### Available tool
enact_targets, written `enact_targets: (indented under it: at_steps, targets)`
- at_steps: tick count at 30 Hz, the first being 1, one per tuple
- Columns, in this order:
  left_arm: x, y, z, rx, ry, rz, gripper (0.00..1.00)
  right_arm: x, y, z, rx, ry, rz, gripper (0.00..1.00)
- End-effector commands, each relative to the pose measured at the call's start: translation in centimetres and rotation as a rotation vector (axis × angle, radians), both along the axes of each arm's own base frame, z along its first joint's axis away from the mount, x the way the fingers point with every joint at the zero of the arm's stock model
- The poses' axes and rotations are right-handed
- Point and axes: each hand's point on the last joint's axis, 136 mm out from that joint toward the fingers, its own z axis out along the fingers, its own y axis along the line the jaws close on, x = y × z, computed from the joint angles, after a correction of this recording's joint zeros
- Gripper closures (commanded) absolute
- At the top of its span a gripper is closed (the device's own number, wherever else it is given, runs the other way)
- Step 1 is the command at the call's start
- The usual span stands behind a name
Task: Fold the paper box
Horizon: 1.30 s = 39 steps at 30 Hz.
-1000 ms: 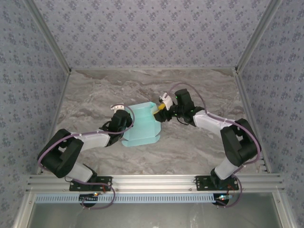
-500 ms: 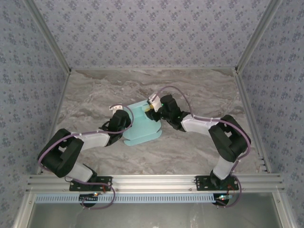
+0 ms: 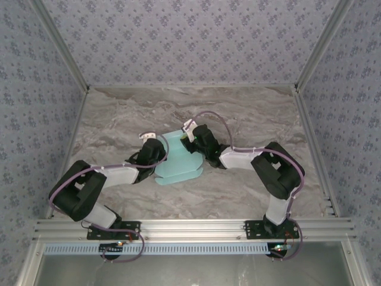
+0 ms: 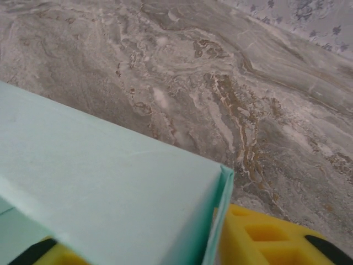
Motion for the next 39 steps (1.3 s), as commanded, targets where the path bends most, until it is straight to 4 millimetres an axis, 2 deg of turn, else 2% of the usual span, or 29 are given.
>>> enact_targets:
  at_steps: [1,7,10,14,17,19,21,23,27,30,35,39]
  targets:
    - [0.7,-0.9,1.5,-0.041,-0.033,-0.009,1.00,2.0,-1.3,1.2,-0.002,-0.062,-0.159,0.66]
    - [0.7,-0.7,1.3,-0.046,-0.028,0.005,1.00,1.2,-2.1,1.6,0.024,-0.118,-0.399,0.82]
    - [0.6,-0.7,1.3,-0.050,-0.028,0.010,1.00,0.9,-2.4,0.5,0.025,-0.070,-0.451,1.00]
    - [0.5,-0.4,1.5,-0.053,-0.034,0.022,1.00,0.3,-3.7,0.2,0.000,-0.067,-0.559,1.00]
    - [0.4,-0.2,1.7,-0.050,-0.038,0.030,1.00,-0.1,-5.0,0.6,-0.015,-0.097,-0.647,1.00]
    - [0.4,-0.1,1.7,-0.047,-0.039,0.033,1.00,-0.3,-4.8,0.5,0.000,-0.087,-0.630,0.99]
    - [0.4,-0.1,1.8,-0.046,-0.038,0.036,1.00,-0.5,-4.2,0.3,0.021,-0.058,-0.587,0.82]
    - [0.5,-0.1,1.8,-0.045,-0.039,0.038,1.00,-0.9,-3.2,0.5,0.035,-0.024,-0.524,0.70]
    - [0.6,-0.1,1.7,-0.036,-0.033,0.037,1.00,-2.0,-1.7,1.0,0.069,0.044,-0.399,0.49]
    - [0.8,-0.3,1.5,-0.027,-0.024,0.034,1.00,-2.9,-1.1,1.5,0.075,0.091,-0.330,0.42]
    - [0.8,-0.2,1.5,-0.026,-0.023,0.037,1.00,-4.2,-1.8,2.6,0.083,0.139,-0.221,0.33]
    - [0.9,-0.4,1.7,-0.029,-0.026,0.034,1.00,-5.0,-2.0,3.2,0.087,0.158,-0.087,0.31]
